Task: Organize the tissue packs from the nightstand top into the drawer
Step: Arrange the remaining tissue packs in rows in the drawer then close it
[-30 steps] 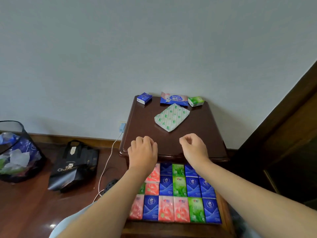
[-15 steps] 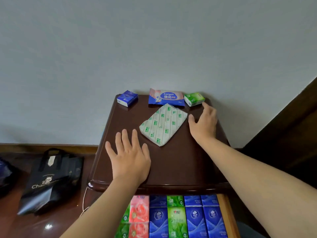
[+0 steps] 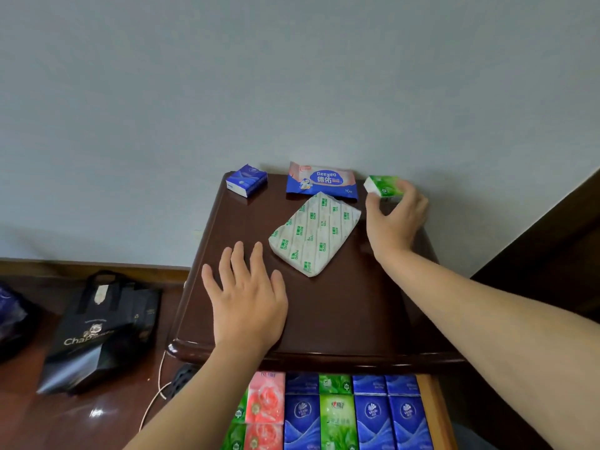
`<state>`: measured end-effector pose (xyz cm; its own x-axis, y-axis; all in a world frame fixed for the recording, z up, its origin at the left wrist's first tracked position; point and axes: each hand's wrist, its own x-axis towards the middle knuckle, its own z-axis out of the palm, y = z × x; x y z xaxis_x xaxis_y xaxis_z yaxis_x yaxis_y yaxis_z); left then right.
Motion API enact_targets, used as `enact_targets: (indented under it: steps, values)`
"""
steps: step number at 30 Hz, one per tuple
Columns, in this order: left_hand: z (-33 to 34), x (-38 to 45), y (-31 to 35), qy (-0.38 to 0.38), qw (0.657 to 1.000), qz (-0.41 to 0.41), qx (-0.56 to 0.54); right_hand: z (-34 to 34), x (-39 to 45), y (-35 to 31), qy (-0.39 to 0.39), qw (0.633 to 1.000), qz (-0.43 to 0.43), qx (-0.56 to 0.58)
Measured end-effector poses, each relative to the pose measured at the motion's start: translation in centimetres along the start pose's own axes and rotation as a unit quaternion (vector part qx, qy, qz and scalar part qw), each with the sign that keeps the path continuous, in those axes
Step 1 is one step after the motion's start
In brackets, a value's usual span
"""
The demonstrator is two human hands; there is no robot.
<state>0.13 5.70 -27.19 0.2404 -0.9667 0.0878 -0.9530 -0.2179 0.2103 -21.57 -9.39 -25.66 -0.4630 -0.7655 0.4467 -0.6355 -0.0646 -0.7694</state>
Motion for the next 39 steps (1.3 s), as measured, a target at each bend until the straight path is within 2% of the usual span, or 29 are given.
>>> enact_targets:
  steps: [1, 3, 5, 8, 12, 25, 27, 31, 39]
  values:
    - [0.0, 0.0, 0.0, 0.006, 1.0, -0.004, -0.011, -0.6, -1.7, -0.6, -0.014, 0.998, -0.066, 0.0]
    - [-0.2, 0.3, -0.2, 0.026, 0.999, -0.018, -0.042, -1.2, -5.4, -2.0, -0.09, 0.978, -0.188, -0.011]
    - [-0.4, 1.1, -0.7, 0.039, 0.996, -0.031, -0.075, -1.5, -8.4, -3.2, -0.168, 0.961, -0.216, -0.035]
    - [-0.5, 3.3, -2.2, 0.045, 0.997, -0.02, -0.06, -1.2, -10.4, -3.9, -0.183, 0.942, -0.245, -0.141]
    - [0.1, 6.4, -2.9, 0.043, 0.998, -0.013, -0.041, -1.0, -10.5, -3.9, -0.188, 0.929, -0.225, -0.226]
    - [1.1, 16.7, -1.4, 0.042, 0.997, -0.011, -0.07, -0.2, -10.4, -3.3, -0.194, 0.93, -0.239, -0.203]
    - [1.1, 16.9, -1.4, 0.04, 0.996, -0.012, -0.083, -0.1, -10.3, -3.4, -0.194, 0.93, -0.239, -0.2]
    - [0.5, 15.3, -2.0, 0.088, 0.986, -0.004, -0.139, -0.3, -10.3, -3.7, -0.193, 0.935, -0.23, -0.187]
    - [0.0, 11.8, -3.9, 0.126, 0.983, 0.012, -0.135, -0.8, -10.6, -4.1, -0.196, 0.942, -0.212, -0.17]
